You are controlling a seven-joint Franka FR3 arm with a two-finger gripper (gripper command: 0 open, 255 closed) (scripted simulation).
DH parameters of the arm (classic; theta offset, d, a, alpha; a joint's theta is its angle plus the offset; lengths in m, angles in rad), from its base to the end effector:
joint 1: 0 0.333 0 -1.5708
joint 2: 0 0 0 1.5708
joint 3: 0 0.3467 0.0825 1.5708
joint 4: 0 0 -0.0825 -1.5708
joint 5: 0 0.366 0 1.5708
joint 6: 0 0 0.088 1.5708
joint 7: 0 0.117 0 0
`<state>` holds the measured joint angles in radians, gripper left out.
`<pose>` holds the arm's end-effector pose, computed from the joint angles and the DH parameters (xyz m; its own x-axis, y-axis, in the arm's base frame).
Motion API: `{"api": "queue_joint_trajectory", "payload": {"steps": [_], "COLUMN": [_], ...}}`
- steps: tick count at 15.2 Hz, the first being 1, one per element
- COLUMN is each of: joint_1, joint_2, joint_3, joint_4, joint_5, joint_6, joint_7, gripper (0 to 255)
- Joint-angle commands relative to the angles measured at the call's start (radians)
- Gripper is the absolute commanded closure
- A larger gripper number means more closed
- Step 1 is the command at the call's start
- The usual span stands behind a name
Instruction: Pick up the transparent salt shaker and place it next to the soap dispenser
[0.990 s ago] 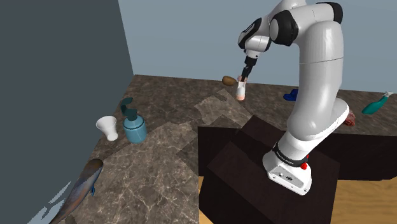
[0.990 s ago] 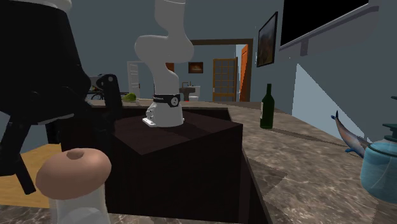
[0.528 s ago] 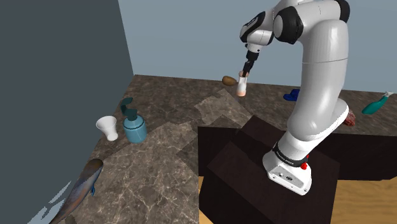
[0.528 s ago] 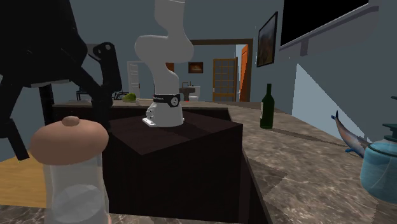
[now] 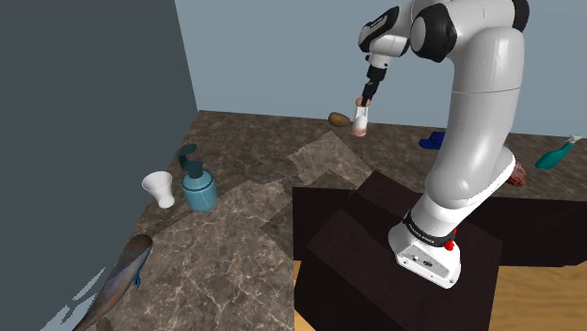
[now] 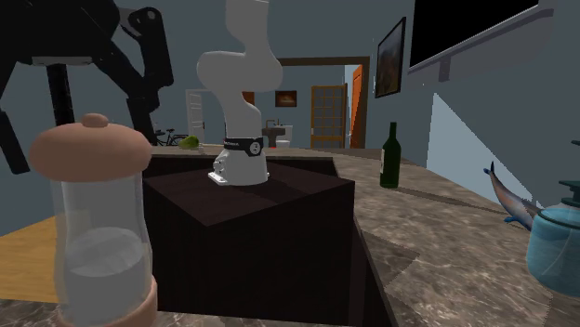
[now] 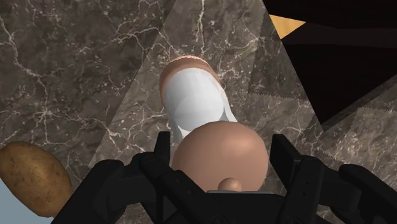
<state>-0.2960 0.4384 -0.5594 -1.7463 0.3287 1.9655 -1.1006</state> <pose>0.4575 -0.4342 0.3698 0.9923 0.1229 -0.0165 0.1190 -0.9811 -0.1524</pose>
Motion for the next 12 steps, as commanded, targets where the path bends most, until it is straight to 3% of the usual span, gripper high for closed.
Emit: {"api": "queue_joint_trajectory", "payload": {"steps": [1,12], "joint_1": [0.003,0.010], "joint_2": [-0.015,-0.069], "joint_3": [-0.005,-0.022], "joint_4": [0.011,0.090], "joint_5": [-0.010,-0.048], "joint_6": [-0.024,-0.145], "joint_7": [0.008,0.039], "gripper": [255,255]}}
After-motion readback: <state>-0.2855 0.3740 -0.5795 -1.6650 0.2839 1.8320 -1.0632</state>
